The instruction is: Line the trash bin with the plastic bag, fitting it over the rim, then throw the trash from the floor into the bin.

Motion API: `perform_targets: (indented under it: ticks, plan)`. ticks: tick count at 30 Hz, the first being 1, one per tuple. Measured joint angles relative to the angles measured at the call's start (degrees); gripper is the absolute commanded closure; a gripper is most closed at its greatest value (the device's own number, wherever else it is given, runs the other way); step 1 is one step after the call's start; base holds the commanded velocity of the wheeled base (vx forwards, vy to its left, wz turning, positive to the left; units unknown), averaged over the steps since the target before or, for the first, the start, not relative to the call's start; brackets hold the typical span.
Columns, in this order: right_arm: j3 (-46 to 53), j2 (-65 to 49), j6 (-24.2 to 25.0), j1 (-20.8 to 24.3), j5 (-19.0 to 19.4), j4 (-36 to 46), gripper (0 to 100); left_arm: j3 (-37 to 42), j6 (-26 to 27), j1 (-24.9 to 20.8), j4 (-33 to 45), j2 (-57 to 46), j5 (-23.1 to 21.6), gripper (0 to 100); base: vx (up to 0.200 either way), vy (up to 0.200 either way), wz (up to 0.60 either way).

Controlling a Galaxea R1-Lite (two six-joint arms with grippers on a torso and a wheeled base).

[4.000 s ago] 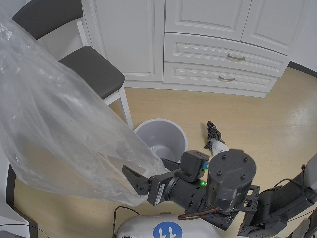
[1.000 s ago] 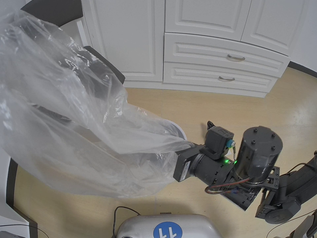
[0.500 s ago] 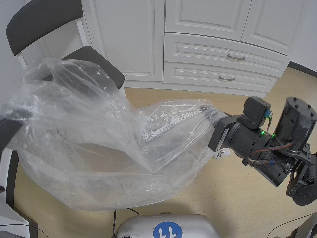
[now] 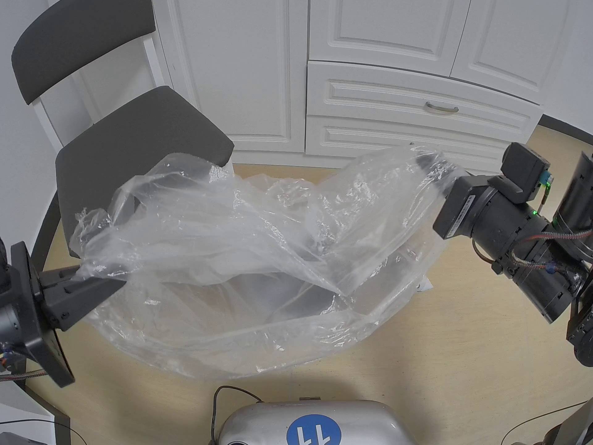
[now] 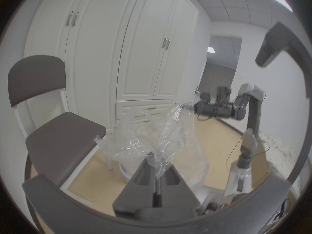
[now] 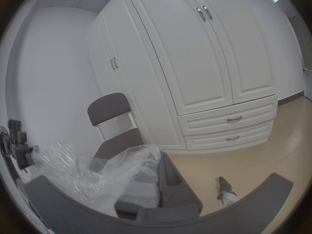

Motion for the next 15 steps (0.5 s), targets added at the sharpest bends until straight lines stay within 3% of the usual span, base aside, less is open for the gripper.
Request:
perform_targets:
  ticks: [7, 15]
  plan:
    - [-0.61, -1.26, -1.96, 0.13, -3.1, -0.38, 100, 2.32, 7.72, 5.34, -0.09, 2.95, 0.27, 100, 0.0, 0.0, 0.0]
    - [1.4, -2.08, -7.13, 0.2, -4.0, 0.0, 100, 2.9, 9.74, 9.78, -0.57, 4.72, 1.97, 100, 0.0, 0.0, 0.0]
